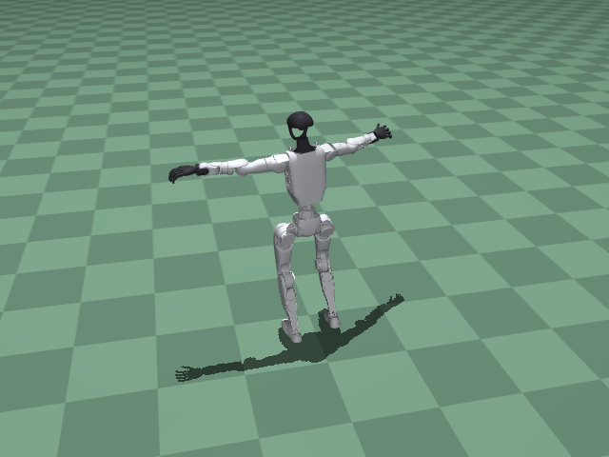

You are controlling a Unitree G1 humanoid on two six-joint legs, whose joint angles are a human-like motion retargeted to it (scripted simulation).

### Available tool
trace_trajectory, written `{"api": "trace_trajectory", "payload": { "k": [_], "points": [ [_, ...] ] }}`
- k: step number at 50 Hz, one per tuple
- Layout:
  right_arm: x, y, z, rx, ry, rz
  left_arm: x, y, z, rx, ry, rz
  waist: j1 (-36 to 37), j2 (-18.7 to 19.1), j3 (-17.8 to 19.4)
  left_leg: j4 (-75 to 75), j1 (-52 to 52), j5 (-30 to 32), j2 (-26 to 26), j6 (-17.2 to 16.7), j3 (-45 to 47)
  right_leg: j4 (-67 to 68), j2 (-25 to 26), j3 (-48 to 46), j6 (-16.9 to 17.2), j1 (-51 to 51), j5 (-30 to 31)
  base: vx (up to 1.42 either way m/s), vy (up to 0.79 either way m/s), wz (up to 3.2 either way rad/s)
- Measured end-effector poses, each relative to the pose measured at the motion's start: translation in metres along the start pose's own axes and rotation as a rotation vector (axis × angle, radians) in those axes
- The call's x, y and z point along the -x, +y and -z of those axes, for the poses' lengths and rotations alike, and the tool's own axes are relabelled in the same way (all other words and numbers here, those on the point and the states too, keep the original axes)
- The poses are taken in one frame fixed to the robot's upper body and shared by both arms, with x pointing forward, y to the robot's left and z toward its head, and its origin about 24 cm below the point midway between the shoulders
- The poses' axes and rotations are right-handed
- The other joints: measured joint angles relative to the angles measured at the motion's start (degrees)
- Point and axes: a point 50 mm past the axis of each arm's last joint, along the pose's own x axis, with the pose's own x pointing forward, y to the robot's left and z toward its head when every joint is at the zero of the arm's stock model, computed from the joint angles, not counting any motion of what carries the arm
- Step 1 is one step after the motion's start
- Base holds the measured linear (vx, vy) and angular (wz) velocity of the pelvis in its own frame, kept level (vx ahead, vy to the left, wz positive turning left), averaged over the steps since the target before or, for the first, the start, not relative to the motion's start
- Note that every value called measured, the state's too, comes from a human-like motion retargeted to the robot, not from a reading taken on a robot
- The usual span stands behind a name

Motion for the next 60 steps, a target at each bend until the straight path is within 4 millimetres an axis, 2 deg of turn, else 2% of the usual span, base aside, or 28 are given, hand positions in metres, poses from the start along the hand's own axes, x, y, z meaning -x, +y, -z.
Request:
{"api": "trace_trajectory", "payload": {
  "k": [2, 5, 8, 10, 12, 13, 16, 18, 20, 23, 25, 27, 29, 32, 34, 35, 37, 40, 43, 45, 47, 48, 50, 52, 53, 55, 57, 60],
  "points": [
    [0.0, -0.004, -0.006, -0.015, -0.026, 0.073, 0.001, 0.008, -0.005, 0.002, -0.004, -0.069, 2.14, -1.45, 0.41, 0.84, -5.71, 2.7, -1.41, 1.16, 1.44, 9.25, -0.12, 3.83, -1.01, -0.58, -2.93, -1.18, 0.13, -0.67],
    [0.005, 0.006, 0.003, 0.007, -0.043, 0.184, 0.002, -0.009, -0.014, 0.005, -0.047, -0.16, 8.37, -2.54, -0.84, -12.06, -8.02, 16.46, -0.52, -1.34, 4.82, 7.23, 4.31, 10.77, -0.07, 2.71, -0.47, -1.19, 0.03, -1.39],
    [0.009, 0.02, 0.015, 0.056, -0.055, 0.168, 0.006, -0.06, -0.009, -0.026, -0.082, -0.071, 11.6, 0.47, -3.19, -26.2, -8.87, 33.56, 3.08, -4.87, 5.27, -5.4, 9.53, 13.55, 0.73, 9.8, 7.54, -1.25, -0.08, -0.94],
    [0.009, 0.023, 0.015, 0.07, -0.063, 0.119, 0.012, -0.095, 0.002, -0.041, -0.067, 0.057, 10.98, 2.55, -3.8, -29.97, -10.15, 38.04, 4.57, -8.71, 6.67, -15.03, 11.06, 13.99, 0.76, 15.17, 14.85, -1.33, -0.13, 0.02],
    [0.007, 0.018, 0.009, 0.061, -0.065, 0.103, 0.016, -0.114, 0.008, -0.016, -0.03, 0.15, 8.87, 2.79, -2.99, -27.66, -11.54, 35.34, 3.9, -9.17, 9.1, -24.22, 9.47, 12.38, 0.7, 19.05, 14.72, -1.44, -0.14, 0.67],
    [0.005, 0.013, 0.004, 0.053, -0.066, 0.104, 0.017, -0.118, 0.008, 0.011, -0.011, 0.18, 7.46, 2.55, -1.94, -23.87, -12.48, 32.58, 3.23, -8.52, 9.83, -28.61, 8.06, 10.66, 0.66, 20.51, 11.09, -1.49, -0.13, 0.9],
    [0.001, -0.005, -0.01, 0.032, -0.077, 0.121, 0.012, -0.101, -0.005, 0.048, 0.007, 0.186, 4.61, 0.79, 1.94, -0.21, -18.72, 18.8, 2.89, -6.05, 10.33, -33.93, 4.44, 7.33, 0.93, 18.3, -1.62, -1.48, -0.09, 0.54],
    [0.0, -0.01, -0.014, 0.013, -0.094, 0.156, 0.008, -0.081, -0.009, 0.017, 0.002, 0.122, 3.73, -0.07, 3.85, 14.32, -20.8, 11.29, 4.5, -4.33, 10.72, -31.69, 3.9, 7.84, 0.66, 12.58, -4.47, -1.36, -0.03, -0.22],
    [0.002, -0.008, -0.014, -0.033, -0.102, 0.207, 0.007, -0.071, -0.01, -0.006, 0.002, 0.044, 2.04, -0.82, 4.34, 20.53, -19.52, 8.27, 5.21, -3.15, 10.41, -30.84, 4.23, 8.98, 0.97, 6.12, -0.38, -1.3, -0.04, -0.08],
    [0.004, 0.003, -0.002, -0.037, -0.064, 0.185, 0.009, -0.079, -0.013, 0.004, -0.017, 0.049, -2.73, -2.6, 2.85, 15.77, -11.72, 8.74, -0.53, -3.28, 4.51, -41.19, 2.78, 9.69, 2.44, 3.39, 15.12, -1.23, 0.0, 0.5],
    [0.005, 0.008, 0.009, 0.0, -0.032, 0.148, 0.01, -0.083, -0.017, 0.048, -0.032, 0.076, -5.2, -3.64, 1.34, 11.04, -6.1, 12.8, -4.38, -3.44, 0.18, -48.59, 1.66, 10.09, 3.37, 2.89, 24.71, -1.22, 0.09, 0.44],
    [0.004, 0.005, 0.01, 0.049, -0.034, 0.113, 0.009, -0.079, -0.021, 0.091, -0.046, 0.103, -5.53, -3.35, 0.06, 7.13, -1.38, 18.99, -5.33, -3.62, -1.35, -49.95, 1.91, 9.91, 4.16, 1.75, 26.19, -1.29, 0.11, -0.22],
    [0.002, -0.004, -0.001, 0.067, -0.076, 0.119, 0.007, -0.067, -0.022, 0.126, -0.06, 0.084, -4.28, -1.6, -0.18, 1.95, 2.89, 19.38, -3.26, -4.51, 0.46, -45.41, 3.71, 9.43, 3.22, 0.84, 21.65, -1.37, 0.08, -0.85],
    [-0.001, -0.022, -0.031, 0.027, -0.159, 0.146, 0.002, -0.031, -0.017, 0.101, -0.064, 0.002, -2.11, 1.89, 1.97, -5.74, 5.38, 7.26, 1.88, -5.11, 4.6, -26.26, 6.05, 6.46, 0.84, -1.56, 9.67, -1.43, 0.05, -0.91],
    [-0.001, -0.031, -0.047, -0.004, -0.181, 0.154, 0.001, -0.004, -0.013, 0.041, -0.047, -0.05, -1.47, 1.96, 3.99, -3.88, 0.89, 1.0, 2.79, -2.71, 5.0, -9.38, 3.82, 4.18, -0.25, -3.36, 1.57, -1.38, -0.02, -0.36],
    [-0.001, -0.033, -0.051, -0.013, -0.181, 0.158, 0.001, 0.006, -0.011, 0.011, -0.037, -0.072, -1.08, 1.37, 4.76, -1.61, -2.44, -0.52, 2.57, -1.14, 5.02, -2.16, 2.11, 3.72, -0.68, -3.72, -1.47, -1.33, -0.09, -0.27],
    [-0.001, -0.026, -0.05, 0.003, -0.161, 0.158, 0.001, 0.011, -0.016, -0.031, -0.041, -0.097, 1.52, -0.5, 4.56, -1.87, -8.02, 2.71, 1.93, -0.63, 6.24, 3.23, 0.21, 5.45, -0.81, -2.0, -3.2, -1.29, -0.15, -0.55],
    [0.002, 0.004, -0.034, 0.067, -0.122, 0.105, 0.003, -0.014, -0.029, -0.069, -0.092, -0.072, 7.27, -1.62, 2.28, -13.38, -10.99, 16.21, 3.42, -2.89, 9.04, -4.04, 1.95, 9.74, 0.52, 4.94, -0.41, -1.26, -0.25, -0.95],
    [0.006, 0.026, -0.027, 0.089, -0.121, 0.056, 0.007, -0.061, -0.032, -0.068, -0.131, 0.049, 10.5, 1.1, 0.24, -25.14, -12.23, 31.33, 7.12, -6.96, 10.3, -18.2, 5.85, 13.05, 1.23, 13.56, 7.58, -1.32, -0.34, -0.63],
    [0.007, 0.027, -0.031, 0.07, -0.135, 0.057, 0.012, -0.088, -0.03, -0.037, -0.131, 0.133, 10.89, 2.56, 0.17, -27.43, -13.52, 34.16, 7.78, -9.35, 11.76, -25.87, 5.9, 13.54, 0.52, 17.86, 13.91, -1.42, -0.35, 0.11],
    [0.005, 0.017, -0.044, 0.044, -0.151, 0.062, 0.015, -0.101, -0.031, 0.005, -0.114, 0.202, 8.91, 2.45, 1.46, -20.38, -16.3, 30.04, 5.75, -8.2, 12.7, -32.85, 2.91, 10.44, 0.3, 20.49, 12.01, -1.53, -0.34, 0.92],
    [0.004, 0.008, -0.051, 0.007, -0.154, 0.111, 0.015, -0.098, -0.036, 0.039, -0.113, 0.184, 7.46, 1.68, 2.38, -12.38, -19.16, 26.31, 4.37, -7.07, 12.79, -35.62, 1.02, 8.33, 0.47, 20.78, 7.69, -1.54, -0.3, 1.25],
    [0.004, -0.002, -0.063, -0.042, -0.168, 0.158, 0.012, -0.082, -0.047, 0.075, -0.114, 0.146, 4.69, 0.6, 4.32, 8.99, -25.89, 17.38, 3.47, -4.53, 12.37, -37.92, -0.9, 5.72, 0.74, 18.93, -1.46, -1.5, -0.23, 1.07],
    [0.007, 0.004, -0.071, -0.05, -0.202, 0.188, 0.011, -0.064, -0.055, 0.063, -0.123, 0.082, 2.81, 1.17, 5.83, 25.79, -28.94, 10.69, 4.35, -2.51, 10.62, -34.59, 0.29, 5.52, -0.22, 13.2, -5.44, -1.39, -0.14, 0.44],
    [0.009, 0.013, -0.072, -0.032, -0.223, 0.198, 0.011, -0.06, -0.059, 0.042, -0.135, 0.055, 1.72, 1.43, 6.13, 30.23, -28.56, 9.06, 3.93, -1.74, 9.59, -32.8, 0.78, 5.4, -0.48, 9.94, -4.91, -1.31, -0.09, 0.36],
    [0.016, 0.038, -0.064, 0.043, -0.249, 0.196, 0.014, -0.067, -0.068, -0.007, -0.181, 0.031, -1.11, 1.86, 5.69, 32.02, -25.01, 8.35, 1.4, -0.98, 7.45, -32.83, 1.15, 4.42, 0.21, 4.7, 0.86, -1.25, -0.06, 0.56],
    [0.023, 0.067, -0.041, 0.141, -0.227, 0.141, 0.019, -0.087, -0.076, -0.055, -0.236, 0.064, -4.04, 2.03, 4.54, 25.53, -17.92, 10.0, -1.79, -1.32, 6.02, -38.75, 0.93, 3.52, 1.73, 2.53, 11.22, -1.2, -0.01, 0.71],
    [0.035, 0.102, -0.004, 0.237, -0.151, 0.012, 0.023, -0.103, -0.077, -0.088, -0.266, 0.13, -6.9, 1.69, 3.18, 11.36, -5.64, 16.97, -5.07, -2.92, 4.29, -48.16, 1.29, 5.06, 4.29, 1.2, 23.85, -1.2, 0.05, 0.32]
  ]
}}
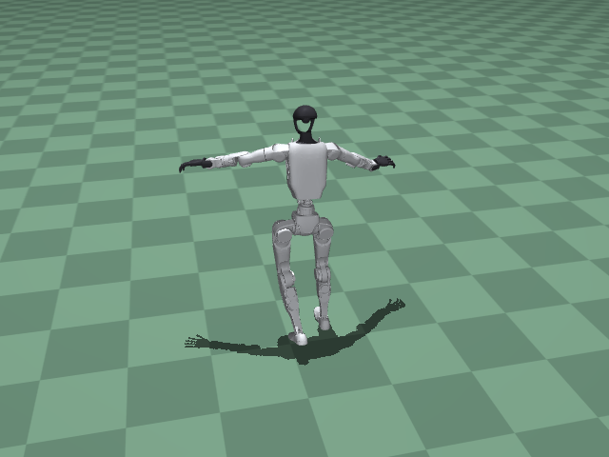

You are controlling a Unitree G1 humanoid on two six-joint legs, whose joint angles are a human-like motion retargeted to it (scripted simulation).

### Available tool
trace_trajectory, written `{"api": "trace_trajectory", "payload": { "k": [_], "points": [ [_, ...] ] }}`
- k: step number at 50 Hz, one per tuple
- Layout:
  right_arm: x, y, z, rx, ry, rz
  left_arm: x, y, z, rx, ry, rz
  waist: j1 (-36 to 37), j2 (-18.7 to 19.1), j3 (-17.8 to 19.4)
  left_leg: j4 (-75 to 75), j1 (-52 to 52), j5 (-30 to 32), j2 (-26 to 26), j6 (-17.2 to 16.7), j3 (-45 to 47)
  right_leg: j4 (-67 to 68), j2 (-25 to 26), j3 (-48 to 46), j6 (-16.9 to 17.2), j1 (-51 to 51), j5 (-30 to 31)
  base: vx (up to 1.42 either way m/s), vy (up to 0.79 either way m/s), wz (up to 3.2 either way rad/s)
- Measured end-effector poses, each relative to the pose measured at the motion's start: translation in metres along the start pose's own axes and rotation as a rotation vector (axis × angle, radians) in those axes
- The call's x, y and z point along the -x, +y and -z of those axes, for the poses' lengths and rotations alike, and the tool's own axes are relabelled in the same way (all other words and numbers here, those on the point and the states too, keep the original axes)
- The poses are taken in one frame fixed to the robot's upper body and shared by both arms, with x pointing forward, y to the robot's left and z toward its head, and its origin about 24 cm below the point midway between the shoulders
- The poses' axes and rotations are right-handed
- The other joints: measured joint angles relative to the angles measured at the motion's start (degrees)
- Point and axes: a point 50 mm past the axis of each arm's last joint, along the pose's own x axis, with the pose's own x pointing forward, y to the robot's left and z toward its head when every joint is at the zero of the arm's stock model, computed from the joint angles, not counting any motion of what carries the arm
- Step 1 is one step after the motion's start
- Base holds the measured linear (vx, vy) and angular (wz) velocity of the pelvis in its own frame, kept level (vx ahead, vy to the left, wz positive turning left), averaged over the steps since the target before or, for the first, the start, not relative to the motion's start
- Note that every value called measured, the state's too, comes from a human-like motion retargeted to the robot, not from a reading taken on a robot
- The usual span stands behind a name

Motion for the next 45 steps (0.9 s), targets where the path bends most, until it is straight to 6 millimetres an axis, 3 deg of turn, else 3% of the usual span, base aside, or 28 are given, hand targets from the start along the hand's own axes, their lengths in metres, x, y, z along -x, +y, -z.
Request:
{"api": "trace_trajectory", "payload": {
  "k": [2, 4, 7, 10, 13, 16, 18, 21, 23, 26, 28, 30, 32, 34, 36, 38, 40, 42, 43, 45],
  "points": [
    [0.005, 0.012, 0.002, 0.013, 0.001, -0.061, -0.001, 0.008, 0.007, 0.02, 0.017, 0.001, -0.82, 0.76, -0.69, -8.65, 6.37, 3.35, 0.05, -1.67, -2.17, -0.48, 1.69, 1.3, 1.01, -0.76, -0.8, -1.26, 0.08, -0.18],
    [0.001, 0.006, -0.009, -0.011, -0.038, -0.065, -0.002, 0.03, 0.017, 0.052, 0.037, -0.042, -0.9, 2.6, -0.48, -16.83, 10.43, -1.5, 1.92, -3.8, -4.11, 4.35, 4.21, 2.33, 0.28, -1.26, -6.26, -1.34, 0.1, -0.43],
    [-0.017, -0.031, -0.036, -0.081, -0.101, -0.026, 0.0, 0.072, 0.032, 0.013, 0.069, -0.112, 0.64, 5.32, 0.86, -23.4, 9.26, -14.39, 5.24, -3.62, -3.63, 24.99, 5.45, 0.31, -1.87, -4.68, -19.01, -1.35, 0.09, -0.46],
    [-0.029, -0.068, -0.044, -0.136, -0.088, 0.044, 0.004, 0.098, 0.041, -0.091, 0.114, -0.182, 4.35, 3.13, 0.96, -22.93, 1.21, -15.44, 3.13, 1.5, -1.29, 43.14, -0.18, -1.13, -3.96, -6.07, -27.05, -1.25, 0.02, -0.4],
    [-0.03, -0.071, -0.033, -0.152, -0.049, 0.092, 0.002, 0.086, 0.035, -0.107, 0.093, -0.214, 11.2, 1.14, -0.76, -30.32, -4.04, -2.51, 3.0, -1.75, 1.22, 37.78, 1.41, 4.56, -3.32, 0.39, -23.93, -1.13, -0.04, -0.83],
    [-0.028, -0.064, -0.023, -0.167, -0.022, 0.047, 0.0, 0.044, 0.032, -0.049, 0.059, -0.11, 17.34, 1.72, -3.67, -36.73, -7.72, 8.46, 5.36, -5.81, 3.11, 21.73, 4.94, 8.85, -1.72, 10.22, -13.78, -1.11, -0.1, -0.97],
    [-0.029, -0.067, -0.025, -0.204, -0.018, 0.017, 0.001, 0.018, 0.034, 0.048, 0.061, -0.04, 18.96, 1.26, -5.05, -38.21, -9.43, 9.06, 4.75, -6.53, 2.78, 12.62, 4.31, 9.87, -0.5, 15.29, -7.48, -1.19, -0.13, -0.16],
    [-0.034, -0.086, -0.037, -0.221, -0.068, 0.019, 0.002, 0.002, 0.03, 0.201, 0.061, -0.012, 16.66, -1.92, -5.53, -25.31, -14.87, 1.76, 0.46, -3.27, 2.52, 4.16, -0.22, 11.97, 0.26, 20.19, -3.95, -1.25, -0.11, 1.05],
    [-0.037, -0.102, -0.047, -0.196, -0.117, 0.028, 0.002, 0.008, 0.024, 0.267, 0.044, -0.028, 14.43, -4.15, -5.4, -6.82, -21.1, -5.62, 0.01, 0.2, 5.94, 0.99, -3.53, 10.89, 0.05, 21.22, -10.6, -1.27, -0.07, 1.27],
    [-0.037, -0.111, -0.064, -0.179, -0.183, 0.022, 0.0, 0.034, 0.025, 0.249, 0.029, -0.065, 12.6, -4.34, -3.89, 19.59, -26.95, -15.7, 5.92, 2.9, 8.07, 2.64, -3.67, 6.47, -2.49, 17.22, -30.73, -1.22, -0.05, 0.37],
    [-0.034, -0.098, -0.074, -0.201, -0.195, -0.002, 0.001, 0.045, 0.034, 0.168, 0.054, -0.061, 11.31, -3.44, -1.85, 27.48, -25.57, -19.93, 9.16, 3.51, 6.94, 10.83, -2.14, 5.42, -5.78, 11.13, -40.05, -1.06, 0.0, 0.04],
    [-0.028, -0.07, -0.074, -0.235, -0.156, -0.031, 0.002, 0.04, 0.041, 0.077, 0.086, -0.042, 8.53, -2.22, -0.47, 27.71, -21.19, -22.38, 11.33, 3.8, 6.47, 19.91, -1.31, 3.21, -6.09, 5.03, -43.17, -0.81, 0.04, 1.01],
    [-0.015, -0.024, -0.046, -0.267, -0.045, -0.072, 0.002, 0.028, 0.034, 0.007, 0.063, -0.052, 4.88, -0.97, -1.47, 20.72, -14.95, -22.6, 13.49, 2.26, 7.52, 18.79, -1.48, -2.47, -2.31, 4.34, -40.23, -0.49, 0.08, 2.29],
    [0.017, 0.033, 0.013, -0.288, 0.137, -0.158, 0.003, 0.023, 0.015, -0.08, -0.015, -0.108, 2.87, -1.63, -4.56, 8.69, -7.8, -20.85, 15.41, -1.01, 11.53, 12.25, -2.13, -8.97, 1.22, 6.26, -34.91, -0.28, 0.14, 2.81],
    [0.065, 0.079, 0.079, -0.286, 0.346, -0.277, 0.006, 0.025, -0.01, -0.148, -0.118, -0.178, 1.97, -3.4, -8.81, -4.18, -2.02, -16.41, 16.81, -5.03, 18.81, 5.81, -3.28, -15.68, 3.21, 7.51, -29.05, -0.19, 0.23, 3.15],
    [0.118, 0.109, 0.133, -0.254, 0.529, -0.399, 0.01, 0.031, -0.035, -0.168, -0.209, -0.24, 0.58, -5.01, -12.76, -13.26, 1.75, -9.21, 18.3, -7.69, 28.01, 2.47, -4.91, -23.21, 4.03, 8.29, -24.52, -0.14, 0.32, 3.73],
    [0.161, 0.124, 0.168, -0.214, 0.665, -0.496, 0.014, 0.038, -0.056, -0.133, -0.277, -0.275, -2.02, -5.31, -15.2, -17.81, 3.95, -0.71, 20.16, -8.45, 36.72, -0.65, -5.57, -30.31, 3.46, 11.19, -21.65, -0.08, 0.4, 4.27],
    [0.186, 0.127, 0.188, -0.169, 0.717, -0.564, 0.02, 0.047, -0.077, -0.089, -0.351, -0.29, -3.66, -3.58, -14.87, -20.26, 6.25, 4.22, 22.25, -9.11, 39.37, 3.47, -5.56, -32.31, 0.25, 14.23, -22.77, -0.02, 0.52, 4.01],
    [0.191, 0.125, 0.195, -0.149, 0.715, -0.591, 0.023, 0.052, -0.089, -0.075, -0.394, -0.295, -3.74, -1.96, -13.51, -20.84, 7.32, 3.61, 23.46, -9.77, 37.29, 9.94, -5.79, -31.12, -1.75, 14.76, -25.17, -0.01, 0.6, 3.47],
    [0.185, 0.118, 0.201, -0.124, 0.688, -0.617, 0.03, 0.069, -0.114, -0.045, -0.469, -0.327, -2.61, 0.58, -9.6, -19.01, 7.31, -4.0, 24.34, -9.9, 28.24, 31.57, -8.73, -25.07, -3.94, 11.03, -32.02, -0.04, 0.6, 3.06]
  ]
}}
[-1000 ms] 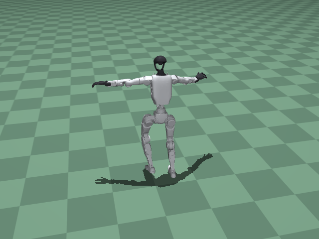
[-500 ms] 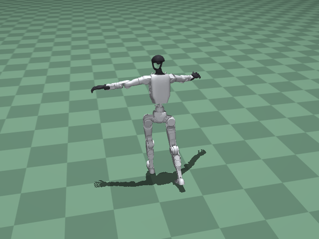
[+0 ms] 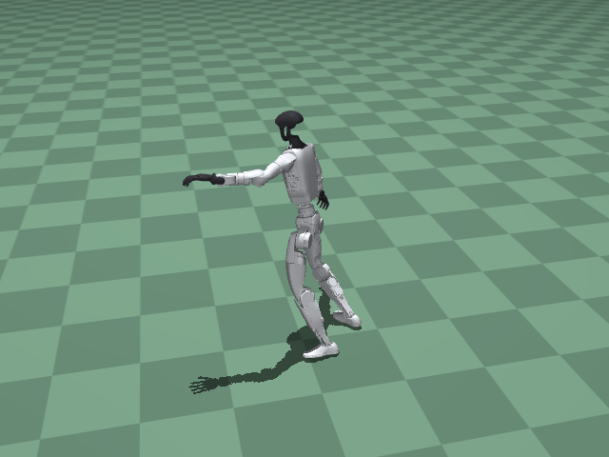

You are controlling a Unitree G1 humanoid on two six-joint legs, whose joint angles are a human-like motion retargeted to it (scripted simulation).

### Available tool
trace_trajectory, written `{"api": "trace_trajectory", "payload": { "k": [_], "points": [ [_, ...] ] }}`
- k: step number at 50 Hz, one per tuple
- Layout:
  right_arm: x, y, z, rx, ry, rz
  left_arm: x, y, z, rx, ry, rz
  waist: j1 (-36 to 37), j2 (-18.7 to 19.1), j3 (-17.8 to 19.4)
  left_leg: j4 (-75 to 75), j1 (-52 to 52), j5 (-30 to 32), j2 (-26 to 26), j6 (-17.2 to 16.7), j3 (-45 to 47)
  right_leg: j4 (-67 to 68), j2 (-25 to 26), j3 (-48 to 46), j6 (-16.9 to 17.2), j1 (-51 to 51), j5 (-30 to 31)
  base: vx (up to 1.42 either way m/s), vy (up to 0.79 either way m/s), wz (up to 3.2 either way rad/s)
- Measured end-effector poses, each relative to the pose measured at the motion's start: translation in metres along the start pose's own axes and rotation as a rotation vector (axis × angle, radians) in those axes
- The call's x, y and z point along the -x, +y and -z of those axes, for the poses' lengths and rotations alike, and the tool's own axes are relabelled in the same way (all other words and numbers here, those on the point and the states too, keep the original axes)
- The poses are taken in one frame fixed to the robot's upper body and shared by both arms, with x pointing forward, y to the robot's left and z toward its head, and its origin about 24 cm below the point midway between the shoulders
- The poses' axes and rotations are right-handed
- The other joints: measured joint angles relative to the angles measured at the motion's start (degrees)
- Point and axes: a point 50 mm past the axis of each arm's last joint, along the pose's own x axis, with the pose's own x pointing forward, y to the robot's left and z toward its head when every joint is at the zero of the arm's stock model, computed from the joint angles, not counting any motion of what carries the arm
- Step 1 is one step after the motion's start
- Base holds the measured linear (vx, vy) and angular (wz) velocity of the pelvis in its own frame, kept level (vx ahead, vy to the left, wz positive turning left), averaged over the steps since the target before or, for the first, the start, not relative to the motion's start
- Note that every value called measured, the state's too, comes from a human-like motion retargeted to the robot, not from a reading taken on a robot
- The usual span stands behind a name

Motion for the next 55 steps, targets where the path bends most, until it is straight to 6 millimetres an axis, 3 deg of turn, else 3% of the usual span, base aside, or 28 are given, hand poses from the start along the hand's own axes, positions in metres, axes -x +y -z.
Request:
{"api": "trace_trajectory", "payload": {
  "k": [3, 5, 7, 10, 13, 15, 17, 19, 22, 25, 27, 30, 32, 33, 35, 36, 39, 41, 43, 45, 48, 50, 52, 55],
  "points": [
    [-0.004, -0.024, -0.012, -0.028, -0.036, 0.065, -0.011, 0.036, -0.024, 0.061, -0.027, -0.118, 1.89, -0.32, 5.54, 13.37, -7.28, -12.96, -1.88, 3.59, -12.64, 26.08, -2.86, 11.93, -0.21, -8.08, -7.17, -0.02, 0.4, 2.93],
    [-0.004, -0.028, -0.019, -0.094, -0.031, 0.103, -0.014, 0.05, -0.035, 0.127, -0.006, -0.152, 3.87, -1.11, 8.32, 16.29, -10.2, -14.99, -4.55, 7.54, -18.78, 34.61, -0.73, 19.04, -1.96, -12.69, -8.63, 0.06, 0.08, 2.59],
    [-0.003, -0.021, -0.021, -0.138, -0.025, 0.111, -0.014, 0.044, -0.039, 0.175, 0.009, -0.141, 5.14, -1.95, 9.01, 13.12, -10.08, -11.47, -6.15, 6.87, -22.87, 35.31, 2.64, 23.11, -3.2, -14.99, -8.19, 0.19, -0.14, 2.31],
    [-0.002, -0.012, -0.016, -0.173, -0.01, 0.089, -0.006, 0.002, -0.043, 0.244, 0.01, -0.029, 5.91, -1.79, 7.06, -0.96, -6.23, 0.57, -7.14, 5.0, -30.08, 24.92, 7.57, 24.17, -4.52, -15.29, -6.1, 0.23, -0.38, 2.49],
    [-0.003, -0.023, -0.012, -0.182, -0.02, 0.117, 0.013, -0.056, -0.043, 0.344, 0.021, 0.118, 4.03, 0.01, 5.46, -11.53, -4.43, 16.76, -5.97, 1.73, -35.46, 7.55, 12.81, 25.68, -4.86, -12.56, -0.22, 0.12, -0.53, 3.13],
    [-0.006, -0.048, -0.015, -0.193, -0.02, 0.193, 0.024, -0.083, -0.042, 0.407, 0.056, 0.197, 2.25, 0.4, 5.33, -14.16, -4.49, 22.45, -5.72, -0.13, -32.84, -2.26, 14.06, 28.33, -3.82, -11.25, 6.45, -0.02, -0.54, 3.59],
    [-0.008, -0.09, -0.027, -0.226, -0.031, 0.309, 0.029, -0.096, -0.04, 0.453, 0.09, 0.236, 0.19, 0.01, 5.66, -13.63, -3.68, 21.0, -6.95, 2.1, -29.33, -8.85, 12.51, 30.48, -2.42, -9.83, 14.39, -0.13, -0.53, 3.78],
    [-0.003, -0.144, -0.039, -0.27, -0.052, 0.431, 0.027, -0.099, -0.034, 0.426, 0.115, 0.274, -1.7, -1.13, 5.75, -3.89, -5.58, 15.55, -9.19, 4.72, -29.87, -10.66, 9.9, 30.39, -0.95, -8.07, 16.71, -0.2, -0.53, 3.71],
    [0.018, -0.222, -0.067, -0.402, -0.135, 0.584, 0.013, -0.078, -0.011, 0.315, 0.2, 0.278, -2.95, -2.52, 4.56, 24.48, -14.02, 1.92, -10.03, 6.42, -30.97, -5.13, 7.29, 22.99, 1.44, -9.25, 9.89, -0.25, -0.48, 2.9],
    [0.043, -0.264, -0.105, -0.573, -0.265, 0.672, 0.002, -0.044, 0.023, 0.273, 0.361, 0.183, -2.29, -4.3, 5.23, 43.17, -15.45, -6.22, -8.09, 8.53, -25.98, -4.73, 6.58, 15.19, 3.62, -10.74, 9.72, -0.43, -0.49, 1.72],
    [0.05, -0.271, -0.12, -0.615, -0.322, 0.69, 0.0, -0.029, 0.035, 0.274, 0.416, 0.137, -1.61, -5.95, 4.69, 44.71, -12.82, -5.1, -9.05, 8.29, -22.54, -12.75, 7.8, 12.37, 4.4, -10.08, 17.15, -0.64, -0.51, 1.35],
    [0.049, -0.264, -0.125, -0.563, -0.339, 0.684, 0.002, -0.03, 0.043, 0.267, 0.413, 0.139, -0.71, -9.96, 1.71, 35.27, -5.77, 2.4, -16.09, 5.71, -19.51, -28.33, 8.7, 12.15, 4.35, -7.89, 34.09, -0.74, -0.42, 1.25],
    [0.046, -0.259, -0.127, -0.513, -0.336, 0.661, 0.005, -0.036, 0.046, 0.255, 0.391, 0.17, 0.05, -11.89, -0.14, 25.54, -0.78, 8.93, -21.21, 4.35, -20.45, -34.79, 9.41, 18.5, 4.29, -7.51, 42.55, -0.83, -0.32, 1.15],
    [0.046, -0.258, -0.129, -0.495, -0.34, 0.649, 0.006, -0.037, 0.048, 0.249, 0.382, 0.182, 0.44, -12.17, -0.74, 20.91, 1.5, 10.58, -22.31, 4.16, -20.65, -35.87, 9.99, 22.56, 4.21, -7.62, 43.69, -0.89, -0.28, 1.24],
    [0.053, -0.266, -0.138, -0.495, -0.374, 0.654, 0.006, -0.033, 0.054, 0.219, 0.379, 0.193, 0.55, -10.86, -1.1, 12.51, 5.05, 7.23, -20.91, 4.89, -19.13, -33.99, 11.34, 26.64, 3.34, -7.85, 40.37, -0.96, -0.24, 1.49],
    [0.06, -0.275, -0.148, -0.503, -0.411, 0.664, 0.005, -0.027, 0.057, 0.199, 0.382, 0.196, 0.36, -8.82, -0.09, 8.63, 6.49, 2.56, -18.62, 5.23, -18.15, -28.64, 12.11, 25.18, 2.79, -8.26, 35.71, -1.02, -0.16, 1.76],
    [0.089, -0.305, -0.176, -0.51, -0.512, 0.69, 0.003, -0.007, 0.072, 0.082, 0.416, 0.21, -1.15, -3.3, 4.11, 3.54, 5.69, -8.78, -13.15, 7.0, -20.71, -3.08, 10.95, 18.03, 1.73, -11.06, 20.61, -1.05, -0.07, 2.09],
    [0.102, -0.317, -0.185, -0.5, -0.537, 0.703, 0.004, 0.005, 0.084, 0.014, 0.473, 0.21, -1.39, -2.59, 5.97, 7.4, -0.44, -11.08, -12.59, 8.5, -24.96, 12.74, 8.22, 16.9, 1.21, -12.17, 12.76, -1.02, -0.06, 1.82],
    [0.103, -0.317, -0.186, -0.484, -0.535, 0.718, 0.008, 0.008, 0.095, -0.017, 0.542, 0.21, 0.8, -3.3, 6.12, 8.74, -6.47, -8.03, -13.13, 8.31, -26.71, 20.28, 8.17, 19.97, 0.68, -11.61, 8.51, -0.99, -0.08, 0.83],
    [0.091, -0.303, -0.182, -0.404, -0.507, 0.696, 0.015, -0.001, 0.101, -0.012, 0.591, 0.241, 5.39, -4.21, 5.03, 1.43, -7.87, -0.15, -13.15, 7.1, -26.09, 19.73, 11.5, 25.17, 0.41, -8.96, 9.24, -0.99, -0.1, -0.21],
    [0.072, -0.275, -0.181, -0.266, -0.486, 0.647, 0.037, -0.044, 0.112, -0.002, 0.627, 0.38, 11.42, -2.63, 2.89, -14.69, -6.42, 17.74, -11.28, 5.76, -26.38, 9.69, 18.62, 30.79, -0.44, -1.62, 18.29, -1.04, -0.15, -0.29],
    [0.066, -0.263, -0.183, -0.188, -0.486, 0.59, 0.054, -0.071, 0.118, 0.017, 0.641, 0.503, 12.61, -0.76, 1.9, -19.96, -7.51, 25.48, -9.62, 2.41, -24.86, 0.24, 20.68, 30.07, -1.64, 4.27, 24.39, -1.12, -0.16, 0.64],
    [0.068, -0.266, -0.185, -0.186, -0.486, 0.578, 0.06, -0.083, 0.117, 0.042, 0.637, 0.55, 12.74, -1.05, 1.89, -20.15, -9.39, 23.93, -10.46, 0.54, -20.48, -9.14, 18.83, 27.39, -1.65, 8.47, 23.79, -1.23, -0.12, 1.31],
    [0.084, -0.286, -0.193, -0.237, -0.501, 0.597, 0.051, -0.073, 0.112, 0.099, 0.624, 0.498, 11.86, -3.67, 6.05, -10.82, -11.42, 14.73, -14.31, 3.76, -19.54, -18.47, 13.61, 25.28, -0.32, 11.23, 14.08, -1.33, -0.04, 1.52]
  ]
}}
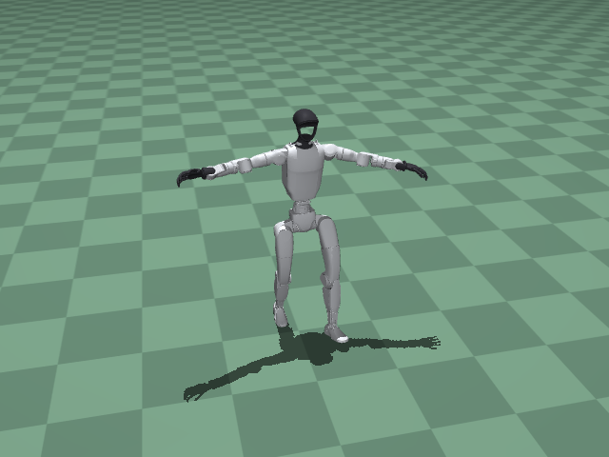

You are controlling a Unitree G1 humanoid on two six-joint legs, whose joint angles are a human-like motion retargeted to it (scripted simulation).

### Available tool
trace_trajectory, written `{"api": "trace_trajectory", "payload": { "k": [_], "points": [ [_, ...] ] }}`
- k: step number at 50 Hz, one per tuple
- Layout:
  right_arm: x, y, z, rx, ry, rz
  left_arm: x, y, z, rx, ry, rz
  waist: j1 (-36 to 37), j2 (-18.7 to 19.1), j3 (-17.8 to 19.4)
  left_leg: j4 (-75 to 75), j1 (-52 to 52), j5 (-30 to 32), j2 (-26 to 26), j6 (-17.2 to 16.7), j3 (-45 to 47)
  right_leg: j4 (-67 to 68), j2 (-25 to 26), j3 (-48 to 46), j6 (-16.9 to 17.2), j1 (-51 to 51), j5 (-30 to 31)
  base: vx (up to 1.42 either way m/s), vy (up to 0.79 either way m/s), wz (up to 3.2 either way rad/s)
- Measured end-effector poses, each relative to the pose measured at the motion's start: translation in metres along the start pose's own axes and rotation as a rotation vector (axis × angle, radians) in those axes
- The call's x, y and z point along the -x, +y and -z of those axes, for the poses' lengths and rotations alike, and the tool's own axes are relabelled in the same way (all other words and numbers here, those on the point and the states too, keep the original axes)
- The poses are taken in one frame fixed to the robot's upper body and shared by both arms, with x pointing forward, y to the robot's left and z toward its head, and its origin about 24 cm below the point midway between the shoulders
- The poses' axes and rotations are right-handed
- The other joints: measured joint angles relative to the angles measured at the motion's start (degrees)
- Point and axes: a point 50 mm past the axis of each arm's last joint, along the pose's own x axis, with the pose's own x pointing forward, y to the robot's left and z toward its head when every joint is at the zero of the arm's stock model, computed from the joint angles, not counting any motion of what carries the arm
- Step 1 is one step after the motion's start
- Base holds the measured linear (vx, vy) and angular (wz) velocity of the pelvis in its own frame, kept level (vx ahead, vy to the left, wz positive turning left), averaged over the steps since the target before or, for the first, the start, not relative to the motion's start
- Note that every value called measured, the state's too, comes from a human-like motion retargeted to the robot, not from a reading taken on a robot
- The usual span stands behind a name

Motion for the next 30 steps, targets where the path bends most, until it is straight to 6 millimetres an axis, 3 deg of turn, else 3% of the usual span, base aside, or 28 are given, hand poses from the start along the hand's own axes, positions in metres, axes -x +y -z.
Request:
{"api": "trace_trajectory", "payload": {
  "k": [3, 5, 7, 10, 12, 13, 15, 18, 20, 22, 24, 27, 30],
  "points": [
    [-0.001, -0.009, -0.018, -0.08, -0.021, 0.059, 0.004, 0.035, -0.002, 0.021, 0.019, -0.097, -1.76, -3.03, 3.69, 25.35, -5.77, -13.78, 1.11, 5.62, 2.51, 4.86, -5.15, -1.91, 0.89, -7.75, -7.55, -1.29, 0.08, 1.2],
    [0.001, 0.002, -0.021, -0.092, -0.025, 0.073, 0.006, 0.046, 0.0, 0.028, 0.045, -0.142, -3.97, -4.05, 3.12, 36.93, -6.69, -19.67, 3.87, 7.66, 4.55, 5.43, -7.03, -3.79, 2.02, -13.26, -5.68, -1.2, 0.15, 1.13],
    [0.006, 0.033, -0.011, -0.052, -0.005, 0.02, 0.005, 0.042, 0.001, 0.038, 0.052, -0.142, -5.93, -5.2, 0.63, 38.16, -3.57, -20.51, 3.66, 6.81, 3.18, 0.0, -8.15, -4.65, 3.57, -16.43, 3.7, -1.17, 0.22, 0.75],
    [0.022, 0.092, 0.006, 0.047, 0.036, -0.156, 0.003, 0.032, 0.006, 0.049, 0.043, -0.086, -6.82, -8.08, -3.02, 29.53, 5.41, -16.35, -3.17, 3.89, -5.6, -11.9, -9.94, -4.11, 6.07, -18.28, 22.2, -1.18, 0.3, 0.01],
    [0.032, 0.12, 0.004, 0.137, 0.012, -0.33, 0.002, 0.03, 0.013, 0.02, 0.035, 0.015, -6.47, -8.48, -4.23, 25.04, 11.39, -10.4, -6.67, 3.46, -12.94, -15.65, -9.91, -3.26, 7.11, -19.2, 25.26, -1.25, 0.32, -0.35],
    [0.034, 0.125, -0.001, 0.148, -0.003, -0.352, 0.003, 0.035, 0.015, 0.02, 0.029, 0.019, -6.01, -8.06, -4.38, 23.91, 13.76, -8.02, -7.4, 3.51, -15.89, -15.81, -9.48, -2.8, 6.82, -19.58, 23.65, -1.31, 0.32, -0.34],
    [0.033, 0.125, -0.02, 0.133, -0.055, -0.346, 0.005, 0.05, 0.022, 0.051, 0.023, -0.008, -4.95, -6.07, -3.47, 21.28, 17.65, -10.06, -6.83, 3.46, -18.6, -12.72, -8.11, -2.28, 5.84, -19.76, 18.83, -1.38, 0.34, -0.26],
    [0.028, 0.104, -0.066, 0.039, -0.165, -0.234, 0.012, 0.088, 0.035, 0.106, 0.05, -0.171, -3.73, -1.17, 0.54, 16.31, 18.44, -25.45, -2.22, 4.5, -15.52, 9.15, -6.07, -4.84, 4.13, -22.56, 6.99, -1.45, 0.35, 0.03],
    [0.026, 0.09, -0.091, 0.023, -0.221, -0.198, 0.019, 0.109, 0.047, 0.085, 0.103, -0.224, -3.32, -0.45, 2.21, 21.21, 11.62, -30.06, -2.48, 7.63, -15.09, 28.35, -7.99, -6.89, 2.31, -25.48, -1.03, -1.38, 0.26, 0.3],
    [0.026, 0.085, -0.098, 0.029, -0.24, -0.162, 0.021, 0.116, 0.052, 0.069, 0.143, -0.269, -1.28, -1.4, 1.68, 24.57, 3.86, -26.24, -3.94, 7.73, -13.88, 38.25, -8.24, -5.7, 0.62, -24.95, -4.24, -1.29, 0.22, -0.1],
    [0.027, 0.092, -0.091, 0.053, -0.23, -0.155, 0.019, 0.108, 0.052, 0.056, 0.158, -0.283, 2.49, -2.41, -0.53, 16.87, 1.43, -17.34, -4.44, 5.77, -11.59, 38.71, -5.2, -2.12, 0.48, -21.65, -3.55, -1.25, 0.2, -0.83],
    [0.028, 0.104, -0.07, 0.091, -0.196, -0.18, 0.009, 0.074, 0.054, 0.042, 0.153, -0.216, 7.41, -1.26, -4.95, -2.44, 2.65, -1.01, -2.95, 3.58, -10.24, 29.66, 2.53, 3.58, 2.19, -13.47, 2.69, -1.3, 0.12, -0.86],
    [0.023, 0.092, -0.063, 0.212, -0.204, -0.218, 0.002, 0.037, 0.058, -0.013, 0.129, -0.066, 8.61, 1.35, -7.51, -9.61, 0.86, 4.02, -1.77, 1.19, -10.72, 19.61, 7.11, 7.21, 3.62, -5.42, 11.69, -1.43, 0.06, -0.06]
  ]
}}
